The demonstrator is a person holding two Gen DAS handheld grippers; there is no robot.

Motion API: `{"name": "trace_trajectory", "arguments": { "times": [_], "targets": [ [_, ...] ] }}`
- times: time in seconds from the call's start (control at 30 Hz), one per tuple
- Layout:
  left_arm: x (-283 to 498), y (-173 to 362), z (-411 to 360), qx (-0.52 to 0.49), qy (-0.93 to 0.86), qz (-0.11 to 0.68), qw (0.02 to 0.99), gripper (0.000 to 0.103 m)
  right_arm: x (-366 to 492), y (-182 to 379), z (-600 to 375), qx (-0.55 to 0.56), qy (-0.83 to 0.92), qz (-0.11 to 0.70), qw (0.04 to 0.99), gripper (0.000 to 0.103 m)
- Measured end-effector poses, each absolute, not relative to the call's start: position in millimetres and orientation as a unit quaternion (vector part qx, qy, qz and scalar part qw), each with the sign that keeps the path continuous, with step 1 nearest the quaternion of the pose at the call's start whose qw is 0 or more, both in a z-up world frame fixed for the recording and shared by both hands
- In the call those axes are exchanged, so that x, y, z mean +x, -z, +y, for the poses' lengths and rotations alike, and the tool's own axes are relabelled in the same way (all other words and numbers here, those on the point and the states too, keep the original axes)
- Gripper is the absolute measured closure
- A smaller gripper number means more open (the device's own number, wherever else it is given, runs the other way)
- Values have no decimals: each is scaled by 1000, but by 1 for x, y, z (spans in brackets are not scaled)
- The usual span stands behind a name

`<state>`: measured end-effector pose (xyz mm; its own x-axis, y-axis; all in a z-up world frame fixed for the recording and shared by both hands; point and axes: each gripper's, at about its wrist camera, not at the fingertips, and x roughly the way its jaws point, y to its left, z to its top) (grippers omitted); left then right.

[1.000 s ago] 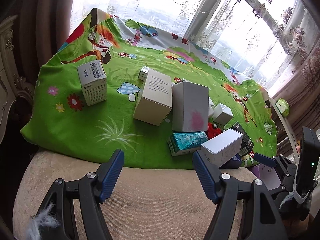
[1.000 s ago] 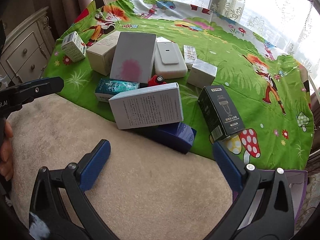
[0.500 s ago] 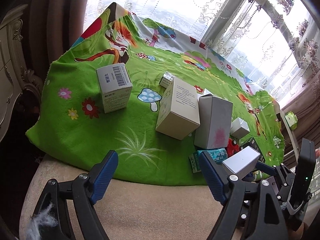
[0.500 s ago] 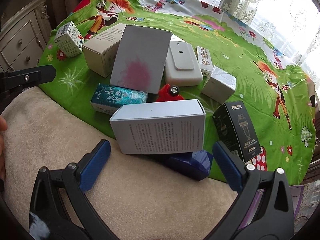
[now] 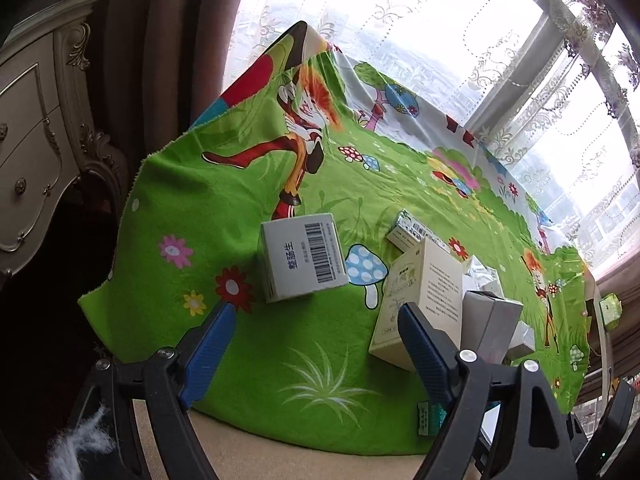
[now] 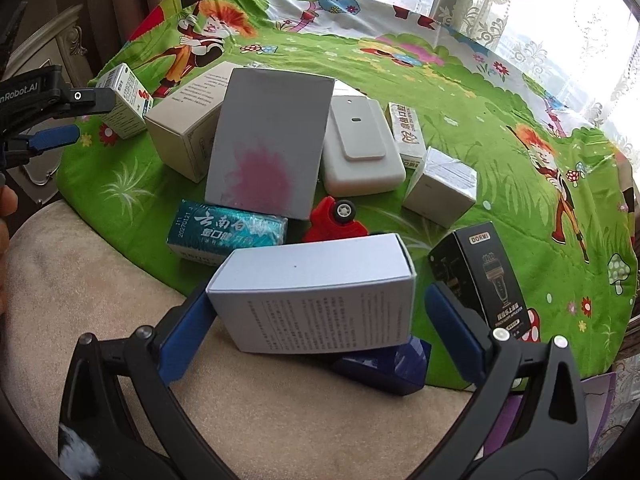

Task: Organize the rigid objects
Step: 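Grasp the large white text box with the right gripper while the left grasps the small barcode box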

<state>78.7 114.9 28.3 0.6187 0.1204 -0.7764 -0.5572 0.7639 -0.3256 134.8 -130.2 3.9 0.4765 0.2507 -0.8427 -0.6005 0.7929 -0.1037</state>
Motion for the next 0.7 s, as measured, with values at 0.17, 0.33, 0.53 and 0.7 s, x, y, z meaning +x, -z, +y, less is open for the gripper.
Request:
{"name": "trace_trajectory", "arguments": {
  "times": [0.17, 0.33, 0.53, 0.7],
  "targets": [
    [98, -27, 113, -242, -219, 393, 860, 21, 138, -3, -131, -187, -254, 444, 839, 1],
    [111, -13, 115, -230, -225, 414, 851, 56, 140, 0, -133, -178, -254, 445, 840, 13],
    [99, -20, 110, -228, -220, 401, 859, 60, 137, -3, -137, -170, -253, 435, 847, 14],
    [84, -29, 98, -230, -211, 383, 869, 62, 132, -10, -142, -161, -249, 418, 859, 14]
  ]
}}
